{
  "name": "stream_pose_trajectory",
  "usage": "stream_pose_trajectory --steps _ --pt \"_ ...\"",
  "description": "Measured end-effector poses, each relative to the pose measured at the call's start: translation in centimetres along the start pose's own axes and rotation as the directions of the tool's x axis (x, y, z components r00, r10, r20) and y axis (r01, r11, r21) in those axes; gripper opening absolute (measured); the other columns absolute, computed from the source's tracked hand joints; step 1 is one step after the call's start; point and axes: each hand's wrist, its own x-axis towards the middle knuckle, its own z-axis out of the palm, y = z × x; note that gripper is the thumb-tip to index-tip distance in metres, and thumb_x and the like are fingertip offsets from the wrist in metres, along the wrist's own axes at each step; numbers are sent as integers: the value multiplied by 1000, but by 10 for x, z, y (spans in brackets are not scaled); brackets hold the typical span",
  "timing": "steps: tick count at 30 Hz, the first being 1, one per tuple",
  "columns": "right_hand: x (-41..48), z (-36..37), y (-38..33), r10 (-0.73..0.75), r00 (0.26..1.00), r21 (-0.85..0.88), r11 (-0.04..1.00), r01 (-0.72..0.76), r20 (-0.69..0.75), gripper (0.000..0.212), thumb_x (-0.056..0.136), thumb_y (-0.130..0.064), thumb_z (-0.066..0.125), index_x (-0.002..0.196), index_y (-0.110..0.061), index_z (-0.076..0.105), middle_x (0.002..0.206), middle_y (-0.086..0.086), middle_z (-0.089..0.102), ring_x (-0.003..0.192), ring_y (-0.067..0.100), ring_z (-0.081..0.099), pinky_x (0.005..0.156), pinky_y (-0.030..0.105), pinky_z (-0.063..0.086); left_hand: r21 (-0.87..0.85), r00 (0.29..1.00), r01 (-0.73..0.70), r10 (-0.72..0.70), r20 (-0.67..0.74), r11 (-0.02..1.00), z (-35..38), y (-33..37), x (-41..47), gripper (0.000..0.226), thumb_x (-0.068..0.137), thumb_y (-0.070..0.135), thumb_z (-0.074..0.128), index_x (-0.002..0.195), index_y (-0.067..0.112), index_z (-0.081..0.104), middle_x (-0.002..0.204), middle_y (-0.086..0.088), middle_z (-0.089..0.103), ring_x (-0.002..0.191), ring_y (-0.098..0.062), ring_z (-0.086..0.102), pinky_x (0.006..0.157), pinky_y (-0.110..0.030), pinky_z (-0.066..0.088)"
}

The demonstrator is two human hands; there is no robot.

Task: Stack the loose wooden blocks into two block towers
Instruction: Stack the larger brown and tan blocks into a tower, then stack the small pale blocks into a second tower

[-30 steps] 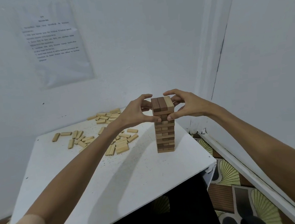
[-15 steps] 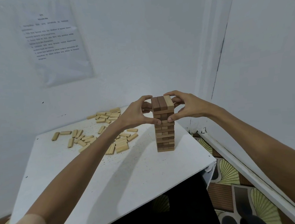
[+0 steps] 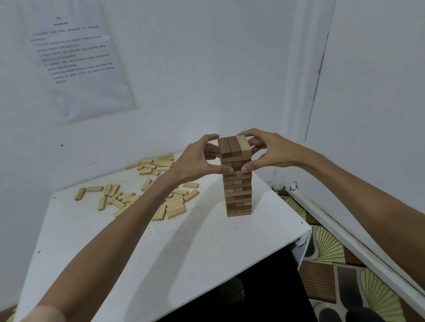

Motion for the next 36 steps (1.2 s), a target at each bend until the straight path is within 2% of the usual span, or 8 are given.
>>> stream_pose_trajectory --steps 6,10,13,16,18,22,29,36 --pt "-1 0 0 14 1000 -19 1000 -14 3 90 66 -50 91 143 -38 45 125 -14 69 108 1 68 91 22 50 4 1000 9 -9 10 1000 0 1 -2 105 70 33 95 155 14 37 111 20 65 99 21 61 85 -3 46" --pt "-3 -2 -4 17 1000 -81 997 -17 -3 105 64 -60 91 151 -35 39 138 -16 55 121 -2 56 97 27 50 2 1000 -9 9 3 1000 -3 4 -5 116 63 55 94 156 17 36 119 19 65 108 15 61 95 -9 47" --pt "-4 -7 -12 -15 1000 -174 985 10 -25 109 63 -77 80 154 -32 38 148 -14 50 130 4 51 104 31 45 40 1000 -17 17 -2 999 -16 8 -7 105 67 61 88 152 20 43 130 11 65 118 4 62 100 -16 48" --pt "-3 -12 -28 -53 997 -251 967 40 -48 100 69 -87 63 151 -33 43 148 -15 52 133 4 49 110 34 41 97 999 -39 41 -17 995 -30 18 -12 88 75 70 71 145 20 54 131 12 65 117 2 63 101 -17 49" --pt "-1 -14 -41 -81 995 -288 956 63 -51 92 76 -85 58 150 -32 46 151 -13 52 135 6 48 113 35 39 127 998 -49 55 -42 991 -40 22 -16 74 85 69 64 140 20 59 133 11 65 118 2 63 101 -19 49" --pt "9 -8 -67 -112 993 -395 914 92 -27 85 82 -84 55 150 -32 48 154 -8 50 141 12 45 114 39 38 222 996 -37 53 -68 974 -61 21 -28 49 98 51 65 135 19 64 133 9 65 119 -2 62 100 -18 45" --pt "31 28 -115 -254 964 -504 824 258 78 68 93 -63 64 150 -30 47 148 -10 55 137 9 48 104 28 40 294 992 53 -16 -127 954 -89 1 -68 45 96 40 70 135 20 63 126 16 62 119 -2 60 94 -10 41" --pt "60 78 -142 -302 932 -507 782 362 200 66 94 -58 64 150 -28 47 148 -8 56 137 12 49 106 33 44 313 980 147 -94 -178 938 -108 -25 -122 44 96 41 71 134 20 64 132 12 65 120 -3 61 105 -23 46"
